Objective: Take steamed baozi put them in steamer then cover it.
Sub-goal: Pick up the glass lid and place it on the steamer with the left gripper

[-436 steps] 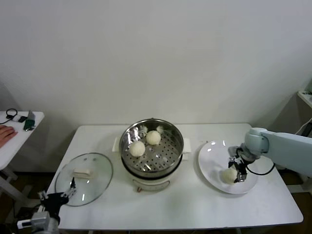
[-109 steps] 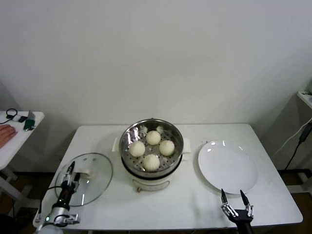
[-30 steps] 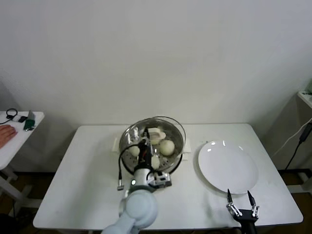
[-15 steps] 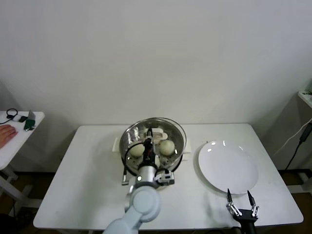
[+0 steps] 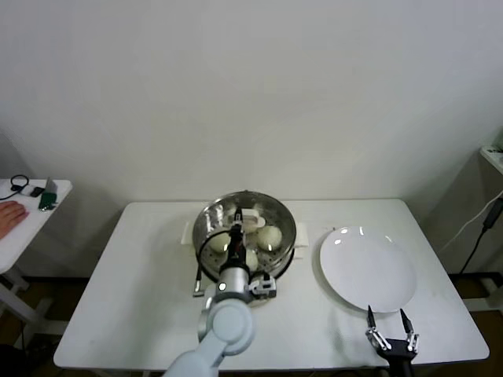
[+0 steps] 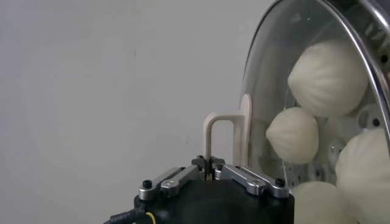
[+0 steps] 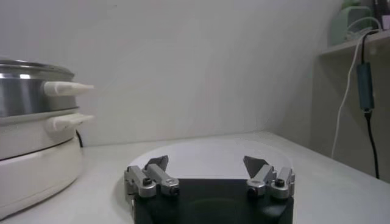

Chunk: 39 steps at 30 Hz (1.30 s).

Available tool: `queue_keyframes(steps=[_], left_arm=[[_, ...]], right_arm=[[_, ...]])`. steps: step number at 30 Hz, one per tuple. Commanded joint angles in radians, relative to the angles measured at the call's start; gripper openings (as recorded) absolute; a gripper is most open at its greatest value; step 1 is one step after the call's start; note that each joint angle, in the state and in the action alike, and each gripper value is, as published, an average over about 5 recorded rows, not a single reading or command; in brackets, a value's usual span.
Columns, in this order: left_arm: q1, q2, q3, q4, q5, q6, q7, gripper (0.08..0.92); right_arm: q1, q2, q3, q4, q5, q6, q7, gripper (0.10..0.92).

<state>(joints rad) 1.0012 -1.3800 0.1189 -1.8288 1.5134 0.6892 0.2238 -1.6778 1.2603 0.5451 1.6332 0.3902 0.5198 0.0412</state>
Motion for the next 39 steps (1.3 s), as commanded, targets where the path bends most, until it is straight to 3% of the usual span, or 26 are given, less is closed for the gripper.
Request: queue_keyframes(steps=[1, 28, 31, 39], left_arm=[[-0.004, 0.000, -0.002, 0.005, -0.005, 0.004, 0.009, 0.132], [0.013, 0.004, 0.003, 0.001, -0.060, 0.001, -0.032, 0.133], [0.010, 0.013, 0.004, -0.010, -0.081, 0.004, -0.033, 0.165], [0.017, 0.061, 0.005, -0.090, -0.176, 0.017, -0.034, 0.389]], right_arm=[[-0.001, -0.001, 0.001, 0.001, 0.001, 0.001, -0.001, 0.823], [0.001, 0.004, -0.003, -0.002, 0.002, 0.007, -0.001, 0.823], [0.001, 0.005, -0.005, -0.001, 0.002, 0.005, -0.001, 0.823], [0.002, 0.004, -0.009, -0.001, 0.002, 0.001, -0.002, 0.823]])
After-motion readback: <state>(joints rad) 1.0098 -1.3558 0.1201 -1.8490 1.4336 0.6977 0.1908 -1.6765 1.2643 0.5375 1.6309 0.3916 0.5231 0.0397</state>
